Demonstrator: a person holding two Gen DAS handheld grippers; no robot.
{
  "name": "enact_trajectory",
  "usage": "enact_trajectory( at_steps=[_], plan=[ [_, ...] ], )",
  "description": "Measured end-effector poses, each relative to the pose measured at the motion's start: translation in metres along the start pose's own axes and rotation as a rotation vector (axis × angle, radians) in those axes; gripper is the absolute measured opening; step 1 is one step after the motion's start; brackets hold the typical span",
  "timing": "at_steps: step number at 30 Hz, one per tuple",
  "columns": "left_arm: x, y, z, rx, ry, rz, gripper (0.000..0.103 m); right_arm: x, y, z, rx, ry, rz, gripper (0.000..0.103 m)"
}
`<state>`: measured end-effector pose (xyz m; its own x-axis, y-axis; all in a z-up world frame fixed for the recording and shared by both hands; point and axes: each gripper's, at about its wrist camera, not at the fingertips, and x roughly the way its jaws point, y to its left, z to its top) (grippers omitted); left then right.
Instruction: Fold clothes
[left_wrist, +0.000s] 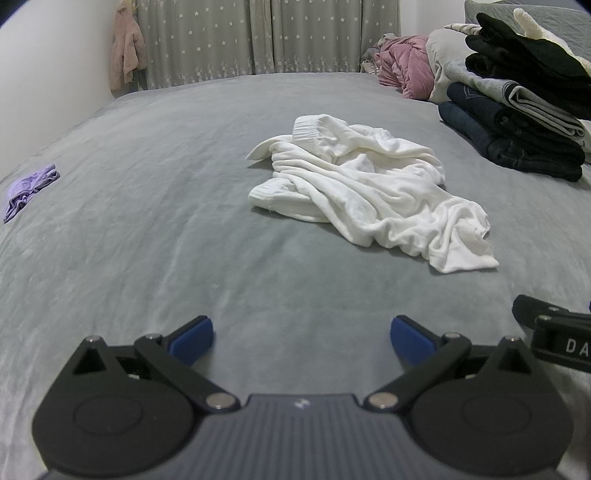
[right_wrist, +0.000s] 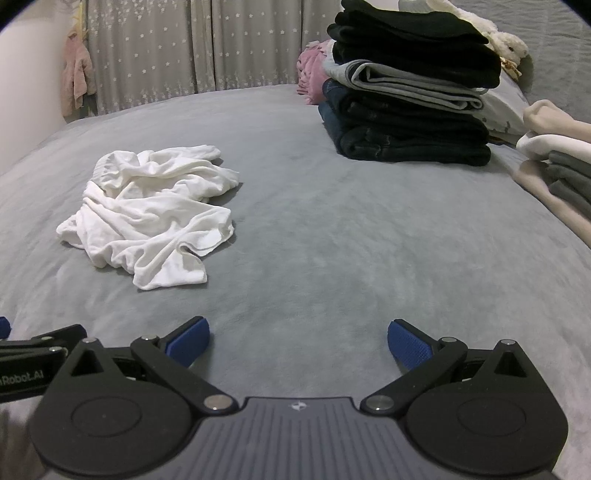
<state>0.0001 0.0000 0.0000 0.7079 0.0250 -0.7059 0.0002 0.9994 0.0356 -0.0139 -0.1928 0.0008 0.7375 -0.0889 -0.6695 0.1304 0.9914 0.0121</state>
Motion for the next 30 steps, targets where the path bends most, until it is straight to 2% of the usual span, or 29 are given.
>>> enact_trajectory(
  at_steps=[30],
  plan=[
    [0.0005,-0.0007,-0.0027,0.01,-0.008,0.005,0.103,0.0008,0.0024,-0.0026,-0.017,0.0,-0.009,0.103]
  ],
)
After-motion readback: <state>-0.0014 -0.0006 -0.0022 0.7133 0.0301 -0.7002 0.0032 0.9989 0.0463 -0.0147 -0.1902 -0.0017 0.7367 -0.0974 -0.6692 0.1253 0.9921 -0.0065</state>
